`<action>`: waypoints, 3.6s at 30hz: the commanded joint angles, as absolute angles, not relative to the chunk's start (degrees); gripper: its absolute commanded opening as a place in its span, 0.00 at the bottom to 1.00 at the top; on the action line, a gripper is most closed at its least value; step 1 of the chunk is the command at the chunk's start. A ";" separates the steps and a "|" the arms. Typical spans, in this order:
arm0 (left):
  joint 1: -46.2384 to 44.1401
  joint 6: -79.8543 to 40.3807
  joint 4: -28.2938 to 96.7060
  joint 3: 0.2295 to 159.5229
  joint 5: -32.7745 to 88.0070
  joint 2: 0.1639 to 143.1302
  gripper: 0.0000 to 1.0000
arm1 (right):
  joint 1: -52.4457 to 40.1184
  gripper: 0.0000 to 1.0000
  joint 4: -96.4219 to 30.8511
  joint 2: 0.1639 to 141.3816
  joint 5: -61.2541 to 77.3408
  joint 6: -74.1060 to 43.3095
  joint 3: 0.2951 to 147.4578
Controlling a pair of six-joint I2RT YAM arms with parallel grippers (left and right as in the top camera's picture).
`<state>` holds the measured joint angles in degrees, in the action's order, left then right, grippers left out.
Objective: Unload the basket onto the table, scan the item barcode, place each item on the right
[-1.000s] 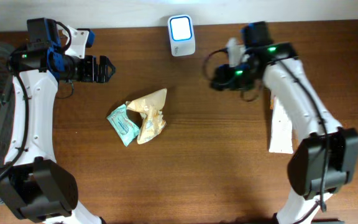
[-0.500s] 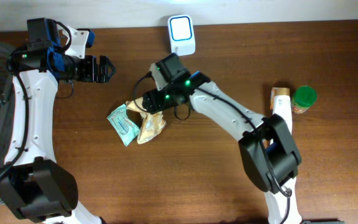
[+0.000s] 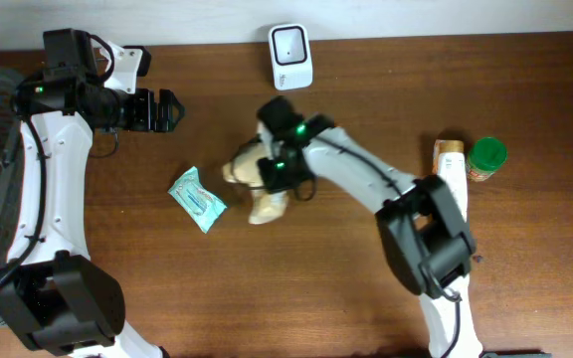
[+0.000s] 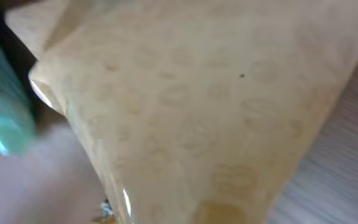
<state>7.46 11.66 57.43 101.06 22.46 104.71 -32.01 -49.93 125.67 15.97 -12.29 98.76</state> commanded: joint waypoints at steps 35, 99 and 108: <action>7.29 11.18 57.32 101.30 22.65 105.27 0.99 | -6.81 0.98 -50.43 120.33 46.59 -20.45 84.51; 7.29 11.18 57.32 101.30 22.65 105.27 0.99 | -18.48 0.40 -62.37 122.21 17.21 -17.72 97.38; 7.29 11.18 57.32 101.30 22.65 105.27 0.99 | -19.70 0.62 -62.22 127.48 17.39 -15.40 103.18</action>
<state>7.46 11.66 57.43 101.06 22.46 104.71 -20.45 -60.42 126.58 18.74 -17.61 99.31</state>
